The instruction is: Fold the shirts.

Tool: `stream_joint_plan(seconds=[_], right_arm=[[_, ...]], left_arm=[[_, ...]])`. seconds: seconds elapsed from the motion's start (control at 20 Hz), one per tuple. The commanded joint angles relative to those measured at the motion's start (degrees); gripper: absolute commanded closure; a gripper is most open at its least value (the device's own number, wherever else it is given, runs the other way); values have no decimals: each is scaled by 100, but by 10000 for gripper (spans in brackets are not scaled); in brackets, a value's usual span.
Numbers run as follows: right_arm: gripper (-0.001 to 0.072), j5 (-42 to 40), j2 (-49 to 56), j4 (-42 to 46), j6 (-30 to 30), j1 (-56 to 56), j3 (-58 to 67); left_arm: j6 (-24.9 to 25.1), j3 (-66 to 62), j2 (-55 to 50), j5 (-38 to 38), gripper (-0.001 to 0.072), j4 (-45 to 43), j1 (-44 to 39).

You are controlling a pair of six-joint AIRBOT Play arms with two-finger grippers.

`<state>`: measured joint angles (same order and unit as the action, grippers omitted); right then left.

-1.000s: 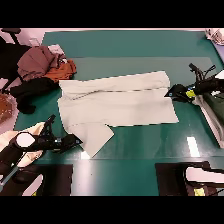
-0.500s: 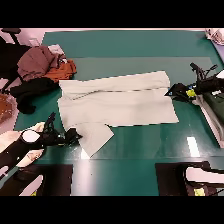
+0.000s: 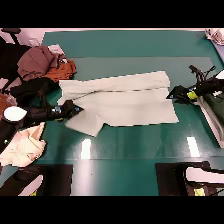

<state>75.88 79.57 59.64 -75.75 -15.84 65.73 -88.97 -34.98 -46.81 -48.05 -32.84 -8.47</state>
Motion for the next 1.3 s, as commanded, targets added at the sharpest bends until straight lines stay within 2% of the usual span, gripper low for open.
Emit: stream_joint_plan(seconds=[0.0, 0.2, 0.4, 0.55, 0.7, 0.8, 0.9, 1.0, 1.1, 1.25], right_arm=[[57, -74, -2, 640, -52, 0, -7], [55, 39, 0, 1561, -138, -66, -105], [56, -31, 0, 1145, -9, -540, -1003], [61, -297, 0, 111, 417, -863, -1622], [303, -750, 2, -879, 651, -625, -2151], [689, -894, -7, -1182, 798, -236, -2083], [689, -789, -166, -1091, 758, 59, -1604], [690, -734, -431, -658, 304, 122, -957], [690, -713, -627, -219, -50, 63, -321], [691, -577, -699, -96, -247, -155, 348]], left_arm=[[-389, -424, -4, 50, 679, -455, 0], [-472, -424, -4, 188, 678, -509, 0], [-529, -424, -4, 210, 678, -511, 0], [-557, -424, -4, 210, 678, -511, 0], [-564, -424, -4, 356, 678, -511, 0], [-684, -424, -4, 509, 679, -511, 0], [-699, -426, -4, 758, 678, -516, 2], [-728, -426, -4, 1091, 679, -527, 7], [-964, -424, -13, 1526, 679, -625, 7], [-973, -424, -22, 1969, 679, -625, 7]])
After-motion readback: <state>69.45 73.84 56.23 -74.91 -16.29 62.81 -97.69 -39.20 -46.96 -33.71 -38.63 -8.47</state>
